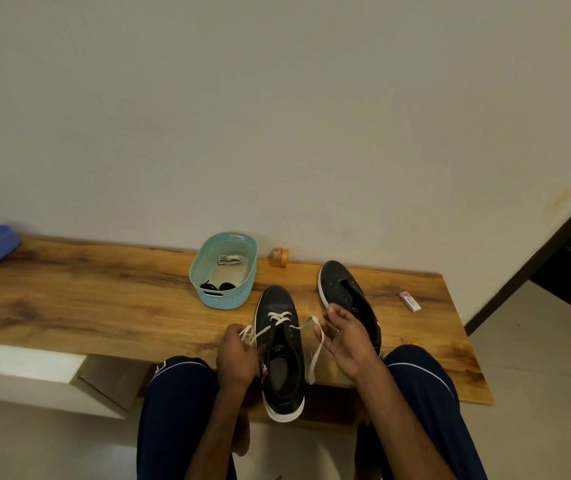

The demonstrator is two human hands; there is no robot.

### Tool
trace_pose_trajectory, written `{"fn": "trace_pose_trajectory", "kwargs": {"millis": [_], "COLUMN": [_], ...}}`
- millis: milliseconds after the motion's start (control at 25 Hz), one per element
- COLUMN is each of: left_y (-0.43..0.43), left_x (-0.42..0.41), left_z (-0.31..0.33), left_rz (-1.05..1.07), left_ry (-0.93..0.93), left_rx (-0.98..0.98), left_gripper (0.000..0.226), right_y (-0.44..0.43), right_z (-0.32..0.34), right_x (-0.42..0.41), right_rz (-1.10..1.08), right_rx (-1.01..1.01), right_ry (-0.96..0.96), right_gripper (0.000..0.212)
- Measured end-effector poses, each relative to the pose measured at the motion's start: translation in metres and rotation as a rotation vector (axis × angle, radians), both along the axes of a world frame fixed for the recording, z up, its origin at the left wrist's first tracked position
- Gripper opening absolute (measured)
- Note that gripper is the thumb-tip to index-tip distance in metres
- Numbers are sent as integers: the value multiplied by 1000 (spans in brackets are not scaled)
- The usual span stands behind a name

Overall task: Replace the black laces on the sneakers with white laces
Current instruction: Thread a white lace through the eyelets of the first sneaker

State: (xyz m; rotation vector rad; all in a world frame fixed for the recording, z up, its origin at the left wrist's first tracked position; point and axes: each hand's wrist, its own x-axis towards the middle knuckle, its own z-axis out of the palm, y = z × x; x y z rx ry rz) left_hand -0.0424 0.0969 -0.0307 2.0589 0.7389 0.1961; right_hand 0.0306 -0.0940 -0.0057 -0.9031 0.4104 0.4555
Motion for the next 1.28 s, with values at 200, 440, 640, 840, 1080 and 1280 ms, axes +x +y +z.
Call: {"fn": "trace_pose_trajectory", "kwargs": {"millis": [200, 440, 640, 840, 1080, 1280], "left_y": [10, -14, -41, -23, -16, -32], "left_x": [2, -11, -22, -16, -6, -8], "left_z": [6, 19, 22, 18, 26, 20], "left_rz": [240, -25, -714, -356, -44, -232], "left_ry": [-110, -327, -12, -194, -481, -402], "left_rx": [-145, 2, -492, -385, -503, -369], "left_gripper": [43, 24, 34, 32, 20, 18], "right_y": [-10, 1, 10, -10, -5, 11], "right_z": [20, 21, 22, 21, -4, -14], "right_x": [-6, -19, -22, -8, -9, -26], "right_rz": [-27, -72, -66, -249, 71, 408], "right_rx": [377, 587, 620, 474, -182, -1196], "right_ry": [-99, -166, -198, -181, -122, -641], "right_gripper": [22, 24, 25, 19, 17, 20]}}
